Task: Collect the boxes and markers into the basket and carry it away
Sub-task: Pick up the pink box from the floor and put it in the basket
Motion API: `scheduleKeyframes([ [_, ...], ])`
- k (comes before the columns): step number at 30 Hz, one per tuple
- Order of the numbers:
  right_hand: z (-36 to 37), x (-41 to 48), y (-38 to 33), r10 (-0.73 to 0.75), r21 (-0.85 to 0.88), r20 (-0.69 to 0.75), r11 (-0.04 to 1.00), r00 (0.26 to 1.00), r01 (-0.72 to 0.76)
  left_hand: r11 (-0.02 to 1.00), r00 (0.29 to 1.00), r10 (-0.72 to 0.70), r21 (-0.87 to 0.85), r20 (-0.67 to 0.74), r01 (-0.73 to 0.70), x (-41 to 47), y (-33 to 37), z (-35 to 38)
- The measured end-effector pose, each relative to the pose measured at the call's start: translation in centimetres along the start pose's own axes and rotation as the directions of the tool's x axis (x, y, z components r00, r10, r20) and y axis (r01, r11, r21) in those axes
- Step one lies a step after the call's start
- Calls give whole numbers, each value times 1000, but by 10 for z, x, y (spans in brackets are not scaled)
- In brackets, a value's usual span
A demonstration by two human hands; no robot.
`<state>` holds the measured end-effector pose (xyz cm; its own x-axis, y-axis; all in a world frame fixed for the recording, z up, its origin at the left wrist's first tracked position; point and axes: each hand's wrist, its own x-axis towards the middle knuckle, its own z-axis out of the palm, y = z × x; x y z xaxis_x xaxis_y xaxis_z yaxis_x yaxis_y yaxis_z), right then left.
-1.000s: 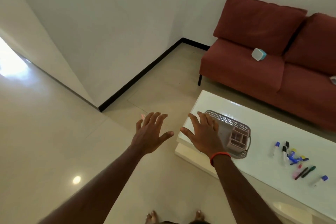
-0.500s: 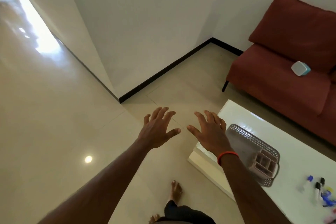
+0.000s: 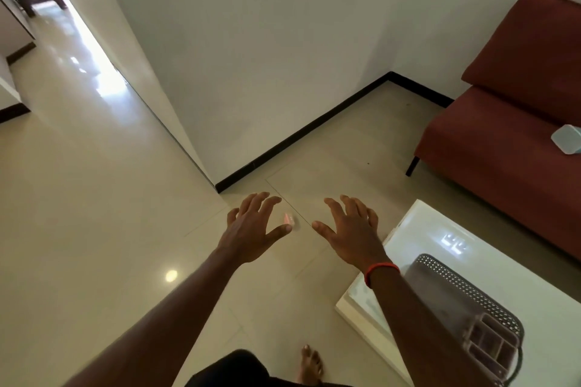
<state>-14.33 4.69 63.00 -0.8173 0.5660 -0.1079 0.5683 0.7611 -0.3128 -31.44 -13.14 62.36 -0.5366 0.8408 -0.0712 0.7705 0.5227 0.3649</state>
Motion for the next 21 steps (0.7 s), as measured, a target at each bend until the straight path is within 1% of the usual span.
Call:
scheduleKeyframes([
  [5, 6, 30, -5, -19, 27, 42, 999, 999, 18, 999, 999, -33, 6, 21, 33, 24, -8, -5],
  [10, 8, 66, -12, -19, 39, 46, 999, 999, 17, 999, 999, -39, -14, 19, 39, 58, -21, -11],
  [18, 6, 134, -22, 27, 9, 26, 1000, 999, -27, 999, 999, 24, -36, 24, -23, 127, -58, -18],
  [21, 9, 160, -29, 47, 7, 17, 999, 999, -48, 998, 999, 23, -67, 33, -21, 155, -77, -23],
])
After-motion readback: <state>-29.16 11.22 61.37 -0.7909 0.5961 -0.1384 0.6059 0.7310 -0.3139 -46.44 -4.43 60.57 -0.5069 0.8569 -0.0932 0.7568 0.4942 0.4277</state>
